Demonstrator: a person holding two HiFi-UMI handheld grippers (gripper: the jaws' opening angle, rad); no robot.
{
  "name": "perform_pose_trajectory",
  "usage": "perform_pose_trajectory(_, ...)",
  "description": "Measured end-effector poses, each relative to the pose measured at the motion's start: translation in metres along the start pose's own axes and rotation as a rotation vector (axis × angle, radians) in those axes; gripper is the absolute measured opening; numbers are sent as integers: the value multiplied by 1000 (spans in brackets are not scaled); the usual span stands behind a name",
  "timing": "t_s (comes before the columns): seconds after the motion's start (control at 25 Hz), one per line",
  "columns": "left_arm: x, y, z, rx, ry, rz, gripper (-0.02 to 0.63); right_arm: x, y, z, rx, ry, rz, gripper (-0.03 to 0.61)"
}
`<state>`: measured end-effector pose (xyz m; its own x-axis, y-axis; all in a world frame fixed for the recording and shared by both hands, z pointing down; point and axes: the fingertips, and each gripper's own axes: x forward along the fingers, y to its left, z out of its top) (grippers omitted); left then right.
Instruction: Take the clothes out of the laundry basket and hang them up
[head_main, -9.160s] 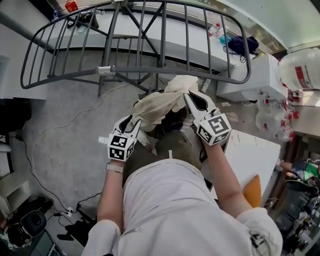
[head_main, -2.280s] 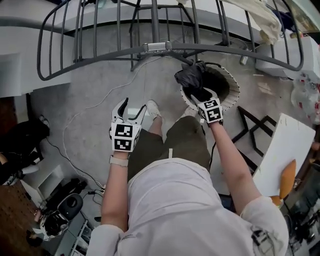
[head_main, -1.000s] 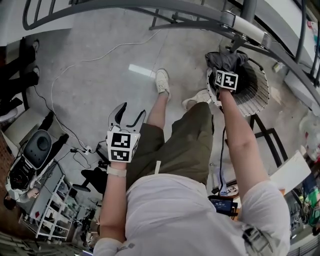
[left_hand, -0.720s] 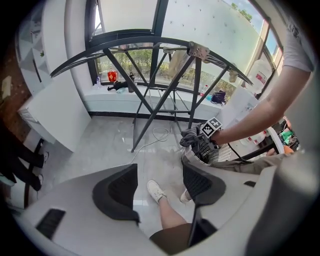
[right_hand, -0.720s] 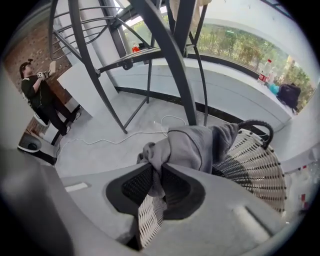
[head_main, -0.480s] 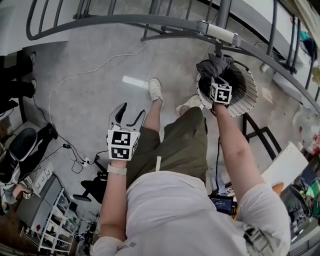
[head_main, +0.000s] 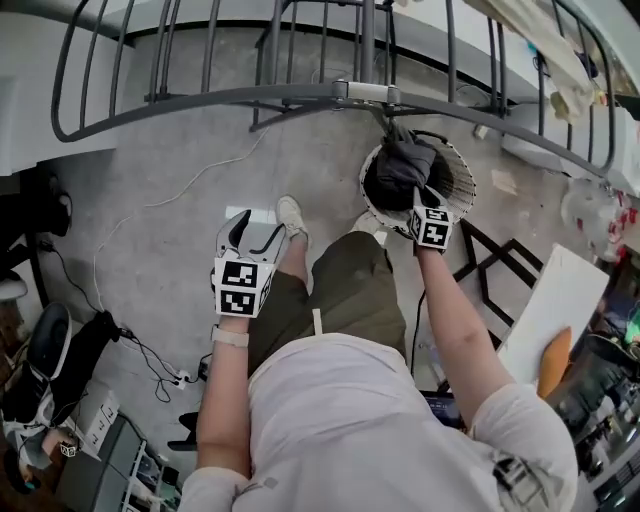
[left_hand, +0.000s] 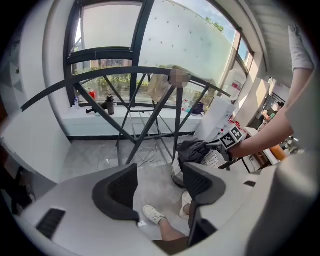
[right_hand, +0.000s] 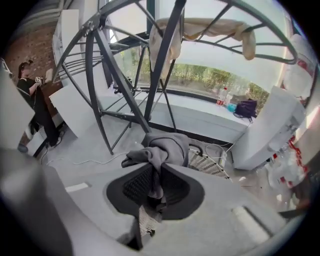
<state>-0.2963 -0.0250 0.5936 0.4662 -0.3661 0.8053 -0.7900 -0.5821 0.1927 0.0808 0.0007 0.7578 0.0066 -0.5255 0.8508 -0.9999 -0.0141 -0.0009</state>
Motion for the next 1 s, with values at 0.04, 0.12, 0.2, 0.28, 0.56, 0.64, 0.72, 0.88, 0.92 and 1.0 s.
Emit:
perform_pose_trajectory(0.04, 2, 0, 6, 15, -6, -15, 284, -11, -4, 3, 18, -22, -17, 48)
perform_pose_trajectory(0.12, 4, -1, 17, 42, -20, -43, 284, -34, -11, 12, 52, -67, -50, 48)
perform_pose_trajectory(0.2, 6, -2, 26, 68, -33, -72, 284, -57, -16, 23, 79, -116, -82, 46)
perform_pose_trajectory(0.28, 6, -4, 34, 99, -45, -101, 284, -81, -20, 34, 101, -163, -110, 46)
perform_pose_trajectory(0.56, 13, -26, 60, 236, -75, -226, 282, -168, -27, 73, 194, -310, -190, 41)
perform_pose_trajectory(0.64, 15, -37, 68, 280, -85, -260, 282, -193, -25, 85, 198, -359, -203, 38)
perform_pose_trajectory(0.72, 17, -50, 75, 317, -93, -294, 284, -220, -24, 97, 195, -410, -217, 37)
perform_pose_trajectory(0.88, 20, -78, 88, 395, -103, -359, 284, -279, -22, 128, 190, -540, -244, 35)
perform_pose_trajectory(0.92, 20, -85, 90, 413, -106, -373, 284, -294, -21, 137, 189, -575, -248, 34)
perform_pose_trajectory(1.0, 18, -98, 95, 442, -114, -397, 284, -326, -19, 152, 191, -646, -252, 34)
